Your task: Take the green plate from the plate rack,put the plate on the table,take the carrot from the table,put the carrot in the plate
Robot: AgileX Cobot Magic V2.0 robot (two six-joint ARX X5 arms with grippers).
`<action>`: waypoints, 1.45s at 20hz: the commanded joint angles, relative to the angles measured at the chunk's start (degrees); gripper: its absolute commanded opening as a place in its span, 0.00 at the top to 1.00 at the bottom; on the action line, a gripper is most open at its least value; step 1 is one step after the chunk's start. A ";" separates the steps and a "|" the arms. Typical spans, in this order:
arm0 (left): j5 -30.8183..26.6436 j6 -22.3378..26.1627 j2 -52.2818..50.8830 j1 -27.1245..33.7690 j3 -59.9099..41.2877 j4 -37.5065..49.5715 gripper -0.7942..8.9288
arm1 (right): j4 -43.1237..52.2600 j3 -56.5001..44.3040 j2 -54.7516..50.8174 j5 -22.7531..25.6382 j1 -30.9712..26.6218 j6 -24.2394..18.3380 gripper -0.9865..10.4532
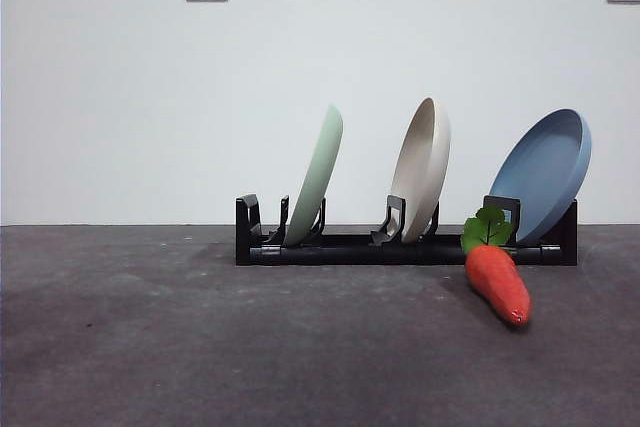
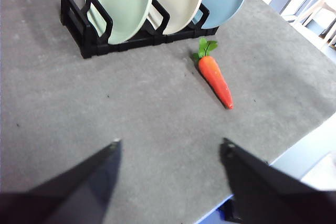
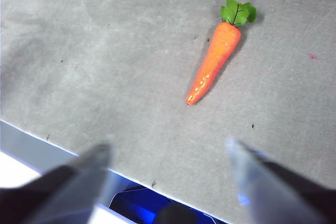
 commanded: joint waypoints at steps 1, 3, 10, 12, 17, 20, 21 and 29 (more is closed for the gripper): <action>0.77 -0.50 1.92 0.07 1.14 3.65 0.26 | 0.17 0.17 -0.09 0.04 0.13 -0.42 0.32; 1.81 -1.09 4.70 -0.63 2.47 7.26 0.26 | 0.17 0.17 -0.09 0.07 0.13 -0.37 0.32; -3.15 -2.95 22.18 -11.67 11.32 21.38 0.26 | 0.17 0.17 -0.07 0.09 0.13 -0.20 0.32; -7.39 -2.78 29.07 -16.37 15.08 25.07 0.26 | 0.17 0.17 -0.07 0.09 0.13 -0.20 0.32; -15.63 -2.49 46.93 -23.23 25.64 33.92 0.27 | 0.11 0.17 -0.07 0.33 0.13 -0.20 0.32; -17.73 -1.92 57.24 -25.16 33.40 34.88 0.27 | 0.09 0.17 -0.07 0.33 0.13 -0.20 0.32; -18.62 -1.79 60.50 -25.57 35.82 35.32 0.27 | 0.09 0.17 -0.07 0.33 0.13 -0.17 0.32; -24.79 -1.75 79.23 -27.28 44.89 44.00 0.27 | -0.15 0.17 0.98 0.35 0.13 0.33 0.32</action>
